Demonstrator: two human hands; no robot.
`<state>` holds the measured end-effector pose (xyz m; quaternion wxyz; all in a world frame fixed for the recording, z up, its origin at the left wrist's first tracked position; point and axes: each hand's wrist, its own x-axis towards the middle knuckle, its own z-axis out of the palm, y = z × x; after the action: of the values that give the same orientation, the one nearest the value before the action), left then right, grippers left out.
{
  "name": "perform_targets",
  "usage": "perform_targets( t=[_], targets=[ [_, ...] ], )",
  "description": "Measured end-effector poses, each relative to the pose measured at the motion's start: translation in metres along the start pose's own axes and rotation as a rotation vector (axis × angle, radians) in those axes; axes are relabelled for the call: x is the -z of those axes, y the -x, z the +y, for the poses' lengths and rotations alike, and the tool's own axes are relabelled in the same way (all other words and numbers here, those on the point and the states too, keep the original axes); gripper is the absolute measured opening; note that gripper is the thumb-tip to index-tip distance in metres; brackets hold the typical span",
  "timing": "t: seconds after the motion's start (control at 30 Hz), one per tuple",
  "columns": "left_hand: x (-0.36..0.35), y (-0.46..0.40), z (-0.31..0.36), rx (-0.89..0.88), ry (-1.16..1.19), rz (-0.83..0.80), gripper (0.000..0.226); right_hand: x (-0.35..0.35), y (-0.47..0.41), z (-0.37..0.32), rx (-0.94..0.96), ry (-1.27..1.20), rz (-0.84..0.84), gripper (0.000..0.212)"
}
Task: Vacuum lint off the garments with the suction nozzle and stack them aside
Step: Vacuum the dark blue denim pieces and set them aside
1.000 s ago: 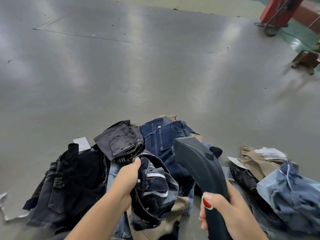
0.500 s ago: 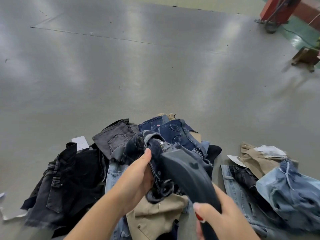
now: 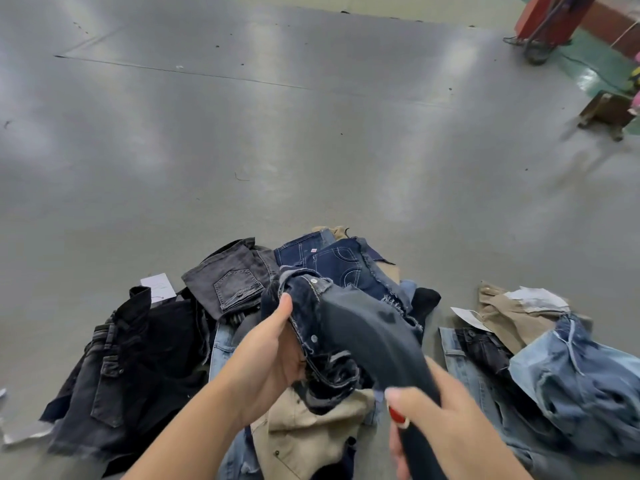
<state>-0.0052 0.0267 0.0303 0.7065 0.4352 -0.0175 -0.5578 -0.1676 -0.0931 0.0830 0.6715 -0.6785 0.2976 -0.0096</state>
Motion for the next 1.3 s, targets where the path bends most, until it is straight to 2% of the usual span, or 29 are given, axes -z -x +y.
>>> perform_targets(
  t=[0.13, 0.23, 0.37, 0.5, 0.6, 0.7, 0.83, 0.97, 1.03, 1.13, 1.2, 1.3],
  targets=[
    [-0.003, 0.004, 0.003, -0.056, -0.003, 0.029, 0.061, 0.019, -0.009, -0.001, 0.031, -0.123, 0.263, 0.015],
    [-0.004, 0.005, 0.011, -0.188, -0.027, 0.100, 0.050, 0.027, -0.007, -0.004, 0.051, -0.194, 0.342, 0.013],
    [-0.008, 0.010, 0.014, -0.232, 0.096, 0.076, 0.038, 0.020, 0.001, -0.006, 0.027, -0.157, 0.170, 0.008],
    [-0.008, 0.012, 0.018, -0.282, 0.333, 0.029, 0.035, 0.008, 0.010, -0.006, 0.047, 0.004, -0.015, 0.046],
    [-0.006, 0.012, 0.022, -0.299, 0.381, 0.020, 0.034, 0.002, 0.011, -0.006, 0.104, 0.114, -0.071, 0.055],
    [-0.010, 0.014, 0.015, -0.249, 0.335, -0.003, 0.035, -0.003, 0.009, -0.010, 0.087, 0.074, -0.022, 0.049],
    [-0.012, 0.016, 0.015, -0.208, 0.312, -0.023, 0.040, 0.003, 0.004, -0.008, 0.118, -0.208, 0.167, 0.032],
    [-0.014, 0.020, 0.025, -0.218, 0.267, -0.043, 0.064, 0.009, -0.006, 0.002, 0.190, -0.271, 0.229, 0.037],
    [-0.018, 0.020, 0.023, -0.230, 0.209, 0.002, 0.071, 0.004, -0.009, 0.007, 0.194, -0.290, 0.240, 0.049],
    [-0.023, 0.019, 0.020, -0.214, 0.225, 0.059, 0.056, -0.005, -0.016, 0.013, 0.210, -0.263, 0.223, 0.056],
    [-0.024, 0.019, 0.020, -0.191, 0.293, 0.035, 0.041, -0.008, -0.019, 0.014, 0.219, -0.253, 0.204, 0.057],
    [-0.026, 0.018, 0.020, -0.162, 0.402, 0.053, 0.041, -0.011, -0.024, 0.019, 0.232, -0.230, 0.206, 0.048]
  ],
)
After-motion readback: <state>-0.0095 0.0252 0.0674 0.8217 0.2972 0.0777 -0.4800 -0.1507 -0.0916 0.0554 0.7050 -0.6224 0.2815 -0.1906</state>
